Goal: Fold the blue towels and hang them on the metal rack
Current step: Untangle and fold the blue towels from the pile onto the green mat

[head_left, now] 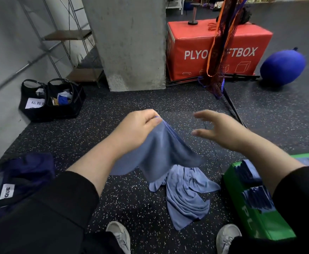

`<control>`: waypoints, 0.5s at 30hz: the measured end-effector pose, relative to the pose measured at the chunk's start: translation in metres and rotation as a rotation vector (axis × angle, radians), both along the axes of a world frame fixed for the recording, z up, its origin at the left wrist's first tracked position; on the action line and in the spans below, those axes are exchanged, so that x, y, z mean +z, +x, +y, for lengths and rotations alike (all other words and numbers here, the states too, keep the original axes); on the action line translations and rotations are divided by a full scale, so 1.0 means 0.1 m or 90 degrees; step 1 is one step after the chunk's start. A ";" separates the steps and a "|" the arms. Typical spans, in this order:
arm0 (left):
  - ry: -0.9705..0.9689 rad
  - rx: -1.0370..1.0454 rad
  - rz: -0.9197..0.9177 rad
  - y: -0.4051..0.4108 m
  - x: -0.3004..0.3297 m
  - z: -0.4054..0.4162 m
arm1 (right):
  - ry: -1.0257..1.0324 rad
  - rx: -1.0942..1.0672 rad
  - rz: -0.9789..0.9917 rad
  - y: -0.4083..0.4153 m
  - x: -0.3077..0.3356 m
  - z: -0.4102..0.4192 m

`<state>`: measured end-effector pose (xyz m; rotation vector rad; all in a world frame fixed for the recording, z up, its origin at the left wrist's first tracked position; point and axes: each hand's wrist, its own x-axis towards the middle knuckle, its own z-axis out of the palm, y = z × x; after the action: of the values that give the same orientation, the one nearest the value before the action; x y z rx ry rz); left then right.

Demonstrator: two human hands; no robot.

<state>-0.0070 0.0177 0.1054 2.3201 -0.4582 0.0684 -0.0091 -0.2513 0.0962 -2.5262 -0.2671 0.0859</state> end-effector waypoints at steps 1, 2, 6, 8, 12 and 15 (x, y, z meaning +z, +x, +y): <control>0.013 -0.011 -0.003 -0.01 0.02 -0.06 | 0.045 0.034 -0.014 -0.01 0.04 0.16; 0.018 -0.016 -0.005 -0.01 0.03 -0.11 | 0.077 0.065 -0.016 -0.02 0.07 0.31; -0.034 -0.002 0.017 0.01 0.04 -0.14 | 0.167 0.131 0.004 0.00 0.05 0.69; -0.123 0.015 0.045 0.01 0.04 -0.09 | 0.184 0.116 0.006 0.01 0.05 0.75; -0.210 0.021 0.089 -0.03 0.02 0.01 | 0.281 0.142 0.061 0.02 0.06 0.80; -0.265 0.003 0.132 -0.08 -0.02 0.00 | 0.238 0.172 0.073 0.00 0.04 0.83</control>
<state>-0.0152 0.0178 0.1033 1.8957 -0.3002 -0.0687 -0.0093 -0.1682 0.1001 -2.0945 -0.5250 0.2610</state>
